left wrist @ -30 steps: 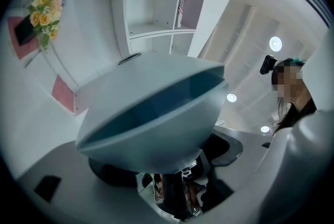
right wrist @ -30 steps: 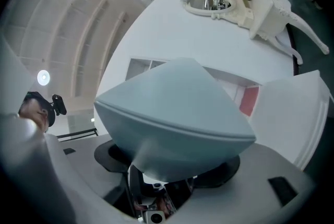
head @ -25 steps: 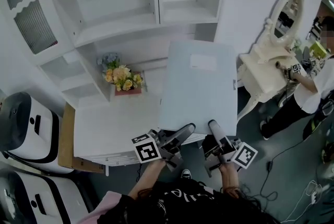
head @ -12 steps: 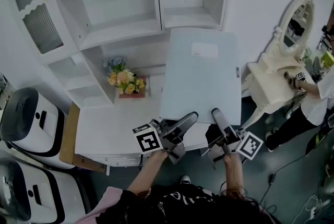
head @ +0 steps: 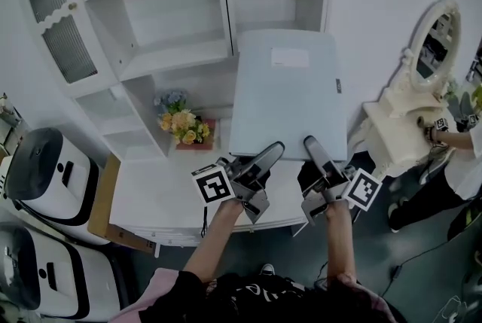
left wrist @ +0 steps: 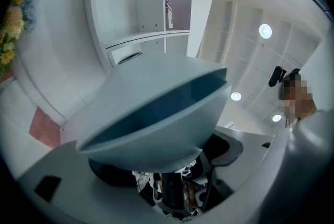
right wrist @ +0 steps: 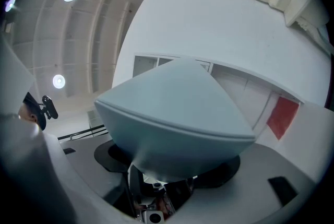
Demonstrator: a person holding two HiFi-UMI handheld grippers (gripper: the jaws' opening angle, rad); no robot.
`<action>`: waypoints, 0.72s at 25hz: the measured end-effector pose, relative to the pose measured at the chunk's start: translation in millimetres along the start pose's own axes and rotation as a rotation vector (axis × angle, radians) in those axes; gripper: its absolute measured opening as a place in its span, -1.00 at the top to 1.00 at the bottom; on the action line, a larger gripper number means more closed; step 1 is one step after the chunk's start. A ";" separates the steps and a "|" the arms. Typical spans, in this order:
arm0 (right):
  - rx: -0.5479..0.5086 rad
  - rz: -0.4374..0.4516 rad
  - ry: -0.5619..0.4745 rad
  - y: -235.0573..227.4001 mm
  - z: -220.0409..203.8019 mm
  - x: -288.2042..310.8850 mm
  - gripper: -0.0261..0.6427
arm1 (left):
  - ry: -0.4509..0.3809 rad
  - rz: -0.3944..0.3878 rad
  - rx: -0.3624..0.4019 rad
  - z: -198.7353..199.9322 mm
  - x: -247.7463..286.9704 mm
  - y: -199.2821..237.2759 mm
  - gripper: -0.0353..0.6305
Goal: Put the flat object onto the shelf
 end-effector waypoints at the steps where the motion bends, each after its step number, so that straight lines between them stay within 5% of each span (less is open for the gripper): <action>1: 0.003 0.001 0.003 -1.0 2.9 3.1 0.00 | 0.001 0.003 0.001 2.5 3.2 0.8 -0.23; 18: 0.064 0.021 0.067 -27.9 42.2 49.7 0.00 | -0.014 0.034 0.045 32.6 42.5 20.3 -0.23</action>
Point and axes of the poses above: the fingertips, and each gripper's own axes: x forward along the fingers, y to its left, z out of its top, the point moved 5 cm from there along -x, backward along the fingers, and after that the axes turned 3 degrees about -y, right-handed, at the moved point
